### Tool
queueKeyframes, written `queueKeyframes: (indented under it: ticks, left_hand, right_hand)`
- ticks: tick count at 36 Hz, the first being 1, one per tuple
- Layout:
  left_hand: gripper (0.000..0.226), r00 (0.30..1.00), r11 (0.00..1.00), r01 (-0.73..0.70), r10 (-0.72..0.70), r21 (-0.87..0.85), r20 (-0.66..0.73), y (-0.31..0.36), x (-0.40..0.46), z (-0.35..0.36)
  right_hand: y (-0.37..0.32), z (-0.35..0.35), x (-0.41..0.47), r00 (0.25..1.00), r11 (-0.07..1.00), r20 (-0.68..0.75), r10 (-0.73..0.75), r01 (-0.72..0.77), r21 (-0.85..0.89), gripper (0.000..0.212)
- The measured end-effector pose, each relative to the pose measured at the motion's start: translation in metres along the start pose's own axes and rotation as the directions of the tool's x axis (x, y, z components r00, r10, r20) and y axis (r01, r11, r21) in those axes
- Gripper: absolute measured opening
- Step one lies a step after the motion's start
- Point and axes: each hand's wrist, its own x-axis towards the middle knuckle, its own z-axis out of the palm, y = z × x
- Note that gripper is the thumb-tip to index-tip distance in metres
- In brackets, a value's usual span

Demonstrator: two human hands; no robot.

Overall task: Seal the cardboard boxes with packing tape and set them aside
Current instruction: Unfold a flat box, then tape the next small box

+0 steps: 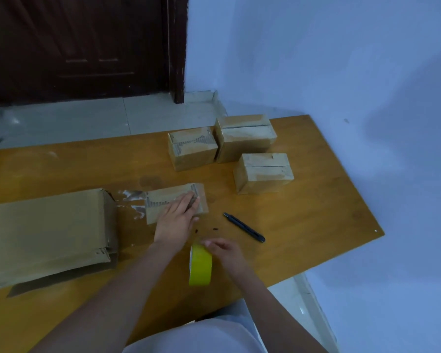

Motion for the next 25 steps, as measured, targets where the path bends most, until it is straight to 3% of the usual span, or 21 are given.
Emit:
queueKeyframes:
  ticks: [4,9,12,16,19,25]
  left_hand:
    - [0.055,0.995,0.999,-0.019,0.022,0.032,-0.095,0.000,0.001,0.005]
    - [0.060,0.994,1.000,-0.018,0.015,-0.023,-0.107,-0.003,-0.001,0.005]
    - [0.051,0.996,0.996,0.029,-0.036,-0.084,-0.082,0.002,0.000,-0.004]
    - [0.067,0.988,0.952,0.129,-0.148,-0.279,-0.049,0.011,0.014,-0.023]
    - [0.052,0.975,0.957,0.160,-0.191,-0.242,-0.112,0.015,0.031,-0.030]
    - [0.042,0.948,0.940,0.312,-0.299,-0.135,0.111,0.016,0.061,-0.025]
  right_hand:
    - [0.002,-0.006,-0.008,0.998,1.000,-0.062,-0.005,0.007,0.025,0.013]
    - [-0.003,-0.013,-0.007,0.993,1.000,-0.117,-0.027,0.029,0.012,0.013]
    - [-0.009,-0.017,-0.002,0.985,0.998,-0.163,-0.052,0.056,0.021,0.014]
    - [-0.016,-0.024,0.004,0.977,0.997,-0.202,-0.062,0.070,0.036,0.012]
    - [-0.017,-0.028,0.010,0.974,0.997,-0.213,-0.078,0.082,0.009,0.015]
    - [-0.014,-0.027,0.017,0.974,0.994,-0.199,-0.108,0.106,-0.021,0.017]
